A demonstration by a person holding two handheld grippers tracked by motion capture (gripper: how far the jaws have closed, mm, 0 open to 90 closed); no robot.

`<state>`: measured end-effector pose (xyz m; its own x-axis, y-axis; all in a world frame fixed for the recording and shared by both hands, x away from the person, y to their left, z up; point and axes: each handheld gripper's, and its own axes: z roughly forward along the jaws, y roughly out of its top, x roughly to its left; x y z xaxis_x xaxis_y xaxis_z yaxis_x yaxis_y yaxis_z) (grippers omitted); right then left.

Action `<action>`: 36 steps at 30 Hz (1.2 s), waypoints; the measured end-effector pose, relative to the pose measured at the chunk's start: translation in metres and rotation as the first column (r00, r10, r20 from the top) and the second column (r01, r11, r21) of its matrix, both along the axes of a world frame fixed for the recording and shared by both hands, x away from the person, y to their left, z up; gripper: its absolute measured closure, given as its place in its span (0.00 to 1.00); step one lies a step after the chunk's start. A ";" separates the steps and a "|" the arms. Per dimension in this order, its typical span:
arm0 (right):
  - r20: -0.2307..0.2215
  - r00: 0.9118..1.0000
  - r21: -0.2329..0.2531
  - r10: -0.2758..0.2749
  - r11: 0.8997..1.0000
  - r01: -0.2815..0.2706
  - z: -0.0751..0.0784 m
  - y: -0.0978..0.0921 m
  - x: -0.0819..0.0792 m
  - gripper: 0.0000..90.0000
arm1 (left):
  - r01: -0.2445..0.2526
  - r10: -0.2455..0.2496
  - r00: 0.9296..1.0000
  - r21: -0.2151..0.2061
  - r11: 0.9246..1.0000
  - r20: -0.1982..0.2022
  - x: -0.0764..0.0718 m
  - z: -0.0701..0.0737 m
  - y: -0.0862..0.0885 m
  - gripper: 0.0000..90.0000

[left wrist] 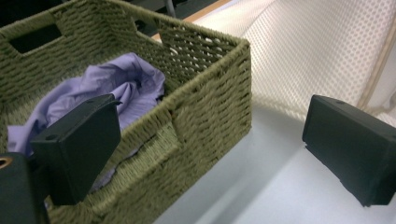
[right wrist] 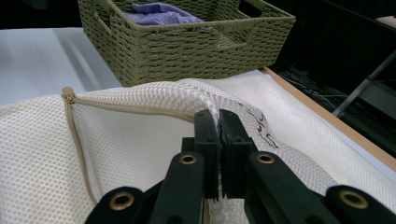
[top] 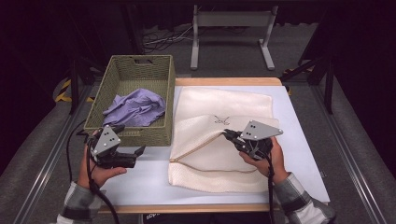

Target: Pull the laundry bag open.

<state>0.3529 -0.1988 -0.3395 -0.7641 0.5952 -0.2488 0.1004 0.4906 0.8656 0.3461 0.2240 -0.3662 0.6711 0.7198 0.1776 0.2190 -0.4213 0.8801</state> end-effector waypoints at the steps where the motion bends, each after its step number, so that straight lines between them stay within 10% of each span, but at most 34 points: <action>1: -0.001 1.000 0.000 0.001 1.000 -0.001 0.000 0.000 0.000 0.97 | 0.004 -0.004 1.000 0.001 1.000 -0.001 0.001 0.001 -0.001 0.06; 21: -0.014 1.000 0.001 0.005 1.000 -0.005 -0.001 -0.003 0.001 0.97 | 0.024 -0.024 0.999 -0.012 1.000 0.034 0.015 0.016 -0.009 0.06; 36: -0.026 1.000 0.003 0.012 1.000 -0.012 -0.003 -0.005 0.002 0.97 | -0.014 0.012 0.999 0.063 0.998 0.031 0.049 0.035 -0.008 0.07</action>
